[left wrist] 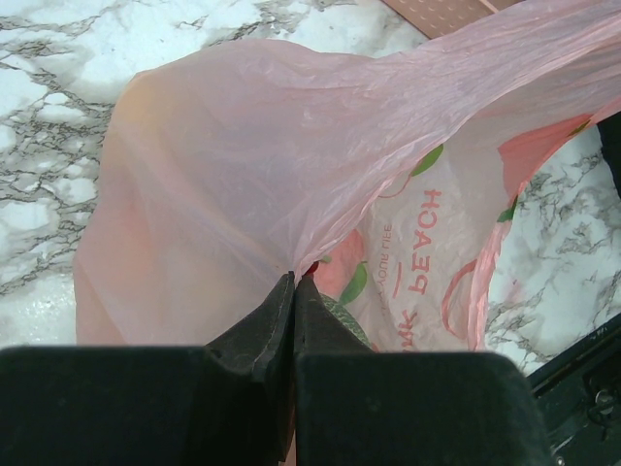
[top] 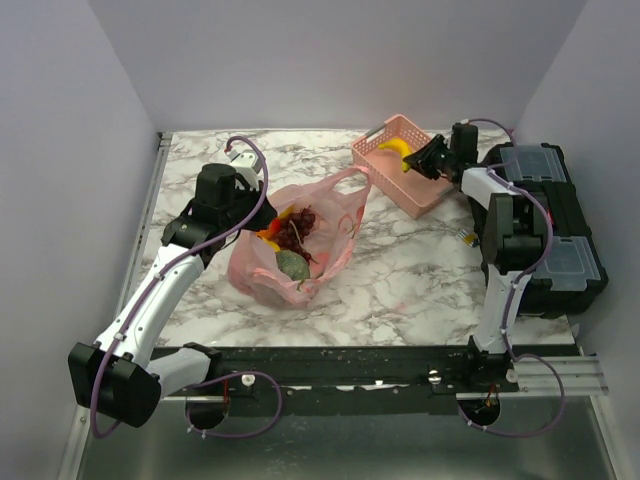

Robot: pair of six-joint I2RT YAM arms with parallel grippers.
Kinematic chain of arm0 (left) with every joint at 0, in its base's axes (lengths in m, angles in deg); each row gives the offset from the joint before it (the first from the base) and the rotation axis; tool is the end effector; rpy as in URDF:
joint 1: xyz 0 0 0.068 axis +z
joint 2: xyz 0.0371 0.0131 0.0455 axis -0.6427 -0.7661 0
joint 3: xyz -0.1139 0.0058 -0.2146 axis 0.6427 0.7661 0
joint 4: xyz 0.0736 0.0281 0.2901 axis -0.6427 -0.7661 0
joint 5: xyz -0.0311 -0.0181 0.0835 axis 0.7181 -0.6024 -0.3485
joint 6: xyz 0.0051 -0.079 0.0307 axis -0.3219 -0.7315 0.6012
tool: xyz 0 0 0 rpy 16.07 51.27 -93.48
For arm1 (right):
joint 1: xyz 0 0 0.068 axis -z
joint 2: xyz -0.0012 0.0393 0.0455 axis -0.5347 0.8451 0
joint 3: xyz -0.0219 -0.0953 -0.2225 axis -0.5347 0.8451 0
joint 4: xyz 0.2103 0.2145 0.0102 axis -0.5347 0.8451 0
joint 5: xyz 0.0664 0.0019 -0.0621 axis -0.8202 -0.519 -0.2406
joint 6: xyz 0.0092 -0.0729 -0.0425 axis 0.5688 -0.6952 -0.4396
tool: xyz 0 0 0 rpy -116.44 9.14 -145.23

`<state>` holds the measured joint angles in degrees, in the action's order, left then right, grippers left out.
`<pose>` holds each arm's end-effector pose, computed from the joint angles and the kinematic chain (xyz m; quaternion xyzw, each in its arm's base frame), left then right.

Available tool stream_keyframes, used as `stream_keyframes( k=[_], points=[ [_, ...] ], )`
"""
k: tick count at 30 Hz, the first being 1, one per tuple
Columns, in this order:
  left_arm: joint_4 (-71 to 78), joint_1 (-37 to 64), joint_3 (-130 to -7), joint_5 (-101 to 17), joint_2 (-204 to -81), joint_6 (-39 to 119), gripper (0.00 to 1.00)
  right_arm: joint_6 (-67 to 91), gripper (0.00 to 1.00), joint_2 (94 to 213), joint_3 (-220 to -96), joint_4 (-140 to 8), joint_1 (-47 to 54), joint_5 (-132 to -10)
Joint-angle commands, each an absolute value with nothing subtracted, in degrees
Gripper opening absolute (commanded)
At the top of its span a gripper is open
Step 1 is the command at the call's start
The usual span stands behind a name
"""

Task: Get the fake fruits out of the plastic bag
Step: Place the fake fruit in the bin.

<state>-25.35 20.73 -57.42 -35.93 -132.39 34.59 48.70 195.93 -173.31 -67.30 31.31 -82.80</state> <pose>0.3138 -0.1289 0.2888 0.0778 0.8611 -0.2548 0.4330 0.5443 0.0347 0.1302 0.2321 0.8315 0.3204 0.3900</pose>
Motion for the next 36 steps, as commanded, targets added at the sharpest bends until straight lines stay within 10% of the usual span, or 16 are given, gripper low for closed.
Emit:
stream_keyframes(
  k=[1, 17, 36],
  points=[
    [-25.33, 20.31, -57.99, -34.51, -131.48, 34.27, 0.00, 47.89, 0.14, 190.50, -167.29, -69.66, 31.86, -81.97],
    [-25.33, 20.31, -57.97, -34.18, -131.10, 34.22, 0.00, 46.71, 0.15, 193.39, -170.48, -67.03, 31.95, -76.97],
    [-25.23, 20.31, -57.95, -33.63, -131.84, 34.05, 0.00, 40.97, 0.57, 196.70, -176.34, -58.53, 31.94, -69.29]
  ],
)
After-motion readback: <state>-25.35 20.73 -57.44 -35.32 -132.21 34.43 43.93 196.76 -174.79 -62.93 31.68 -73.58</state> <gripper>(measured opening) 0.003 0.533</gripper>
